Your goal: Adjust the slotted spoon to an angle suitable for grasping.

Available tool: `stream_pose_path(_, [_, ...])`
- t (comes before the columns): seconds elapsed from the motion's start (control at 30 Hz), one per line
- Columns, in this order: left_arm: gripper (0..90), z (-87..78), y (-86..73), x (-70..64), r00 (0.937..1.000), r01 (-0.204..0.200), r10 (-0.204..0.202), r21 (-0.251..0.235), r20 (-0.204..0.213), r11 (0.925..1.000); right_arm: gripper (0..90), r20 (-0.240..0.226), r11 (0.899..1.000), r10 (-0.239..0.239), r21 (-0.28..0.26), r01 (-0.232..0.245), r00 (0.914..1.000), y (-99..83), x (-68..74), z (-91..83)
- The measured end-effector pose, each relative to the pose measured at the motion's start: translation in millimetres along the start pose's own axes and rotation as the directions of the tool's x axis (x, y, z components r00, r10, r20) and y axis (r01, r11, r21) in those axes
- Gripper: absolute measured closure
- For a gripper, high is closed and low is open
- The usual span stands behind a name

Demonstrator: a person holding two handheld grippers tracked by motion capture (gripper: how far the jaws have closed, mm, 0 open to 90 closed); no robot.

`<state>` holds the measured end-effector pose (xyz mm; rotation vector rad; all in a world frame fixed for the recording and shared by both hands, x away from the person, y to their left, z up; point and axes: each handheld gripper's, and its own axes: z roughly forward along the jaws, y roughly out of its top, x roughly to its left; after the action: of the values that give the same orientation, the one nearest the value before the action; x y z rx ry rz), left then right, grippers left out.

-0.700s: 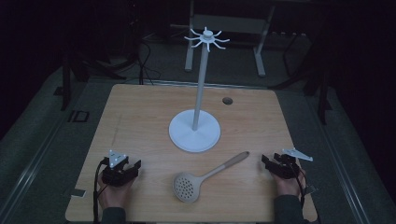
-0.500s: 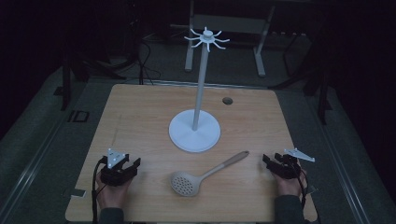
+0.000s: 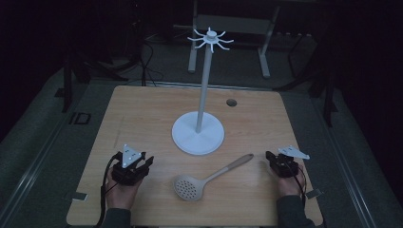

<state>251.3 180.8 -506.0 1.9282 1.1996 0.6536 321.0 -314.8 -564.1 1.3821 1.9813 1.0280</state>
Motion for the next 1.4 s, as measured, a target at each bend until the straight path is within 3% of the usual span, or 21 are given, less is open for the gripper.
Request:
stream_pose_path(0.1, [62.0, 1.3, 5.6, -2.1, 1.0000, -0.006, 0.006, 0.003, -0.005, 1.0000, 90.0, -0.005, 0.998, -0.054, 0.018, 0.054, 0.9985, 5.6, 7.7, 6.2])
stream_pose_path(0.4, [59.5, 0.0, 4.9, -7.1, 0.9999, -0.009, 0.009, -0.001, -0.006, 1.0000, 90.0, -0.053, 0.994, -0.081, 0.075, 0.084, 0.9954, 15.5, 20.9, 31.9])
stream_pose_path(0.5, [58.4, -2.2, 4.5, -5.6, 1.0000, 0.002, -0.002, -0.010, -0.005, 0.9999, 90.0, -0.049, 0.991, -0.096, 0.091, 0.100, 0.9942, 15.2, 23.0, 38.9])
stream_pose_path(0.83, [57.5, -4.6, 4.1, -5.4, 0.9999, 0.010, -0.010, -0.015, -0.001, 0.9998, 90.0, -0.081, 0.989, -0.083, 0.112, 0.092, 0.9933, 16.9, 18.6, 43.8])
stream_pose_path(1.0, [56.8, -7.0, 7.1, -8.2, 0.9998, 0.013, -0.012, -0.024, 0.014, 0.9996, 90.0, -0.092, 0.991, -0.040, 0.124, 0.051, 0.9949, 11.1, 20.3, 34.2])
stream_pose_path(1.13, [56.2, -7.7, 11.1, -13.3, 0.9995, -0.001, 0.001, -0.026, 0.030, 0.9997, 90.0, -0.097, 0.991, 0.002, 0.136, 0.012, 0.9953, 4.6, 31.9, 23.8])
stream_pose_path(1.33, [55.6, -7.6, 14.7, -17.1, 0.9989, -0.015, 0.016, -0.030, 0.044, 0.9994, 90.0, -0.101, 0.991, 0.000, 0.133, 0.013, 0.9949, 3.3, 49.1, 23.0])
stream_pose_path(1.4, [55.6, -6.6, 15.7, -18.3, 0.9987, -0.017, 0.018, -0.027, 0.048, 0.9995, 90.0, -0.113, 0.992, -0.007, 0.125, 0.022, 0.9935, 3.1, 61.2, 24.5])
